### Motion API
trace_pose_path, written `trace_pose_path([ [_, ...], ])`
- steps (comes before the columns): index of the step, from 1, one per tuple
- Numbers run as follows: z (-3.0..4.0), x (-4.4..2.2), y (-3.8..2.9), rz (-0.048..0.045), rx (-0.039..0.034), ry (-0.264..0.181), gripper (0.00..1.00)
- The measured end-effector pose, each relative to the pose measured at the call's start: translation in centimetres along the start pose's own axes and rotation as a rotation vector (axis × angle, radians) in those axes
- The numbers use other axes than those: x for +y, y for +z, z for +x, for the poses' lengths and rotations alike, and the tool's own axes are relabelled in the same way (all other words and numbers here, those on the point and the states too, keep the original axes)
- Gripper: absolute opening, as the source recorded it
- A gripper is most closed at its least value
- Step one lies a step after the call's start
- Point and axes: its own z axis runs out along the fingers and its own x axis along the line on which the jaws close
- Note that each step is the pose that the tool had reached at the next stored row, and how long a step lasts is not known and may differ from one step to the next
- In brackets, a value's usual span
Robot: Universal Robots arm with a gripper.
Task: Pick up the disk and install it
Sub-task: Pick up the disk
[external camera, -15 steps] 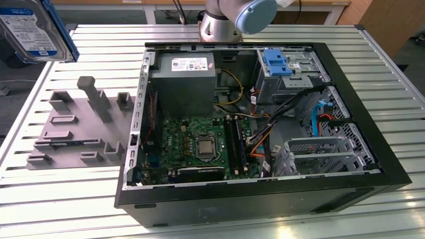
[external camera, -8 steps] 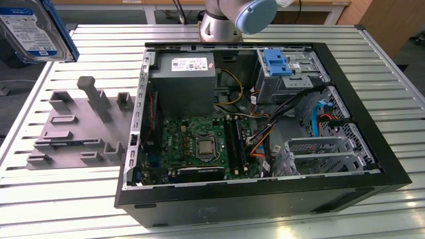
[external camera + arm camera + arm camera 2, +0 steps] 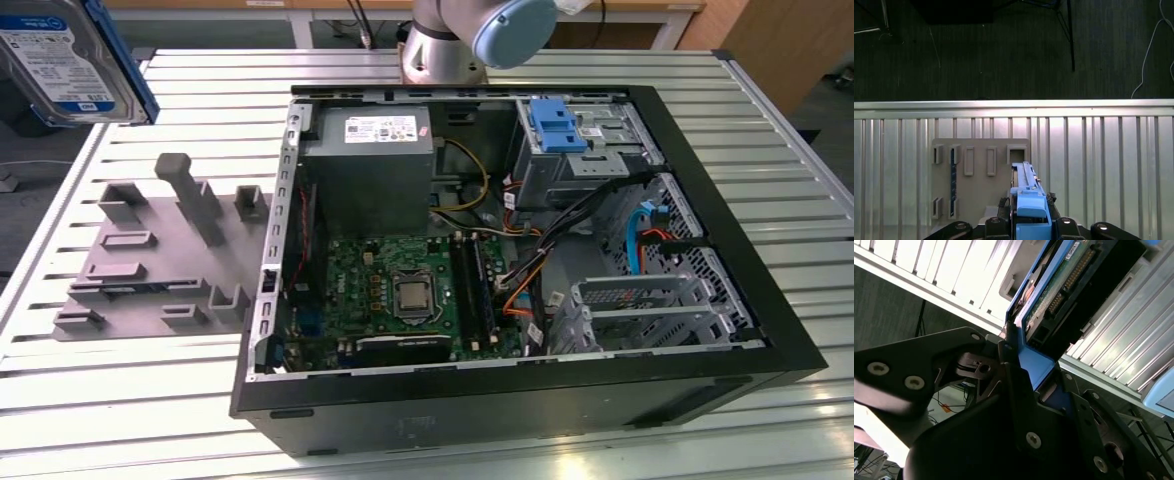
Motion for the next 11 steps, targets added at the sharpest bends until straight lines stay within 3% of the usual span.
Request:
trace_pose_path([
  [11, 0.0, 0.0, -0.01, 0.0, 0.0, 0.0, 0.36],
])
